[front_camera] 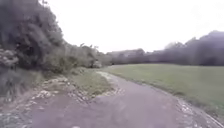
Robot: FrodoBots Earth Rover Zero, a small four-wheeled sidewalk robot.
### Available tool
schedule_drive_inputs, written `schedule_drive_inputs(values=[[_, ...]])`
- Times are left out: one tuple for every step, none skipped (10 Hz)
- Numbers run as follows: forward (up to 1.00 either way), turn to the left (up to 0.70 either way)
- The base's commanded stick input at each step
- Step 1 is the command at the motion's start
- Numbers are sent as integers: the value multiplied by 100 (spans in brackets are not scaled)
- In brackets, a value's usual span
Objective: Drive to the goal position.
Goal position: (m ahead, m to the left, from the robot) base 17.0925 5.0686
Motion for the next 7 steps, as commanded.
schedule_drive_inputs(values=[[100,0],[100,0],[100,0],[100,0],[100,0],[100,0],[100,0]])
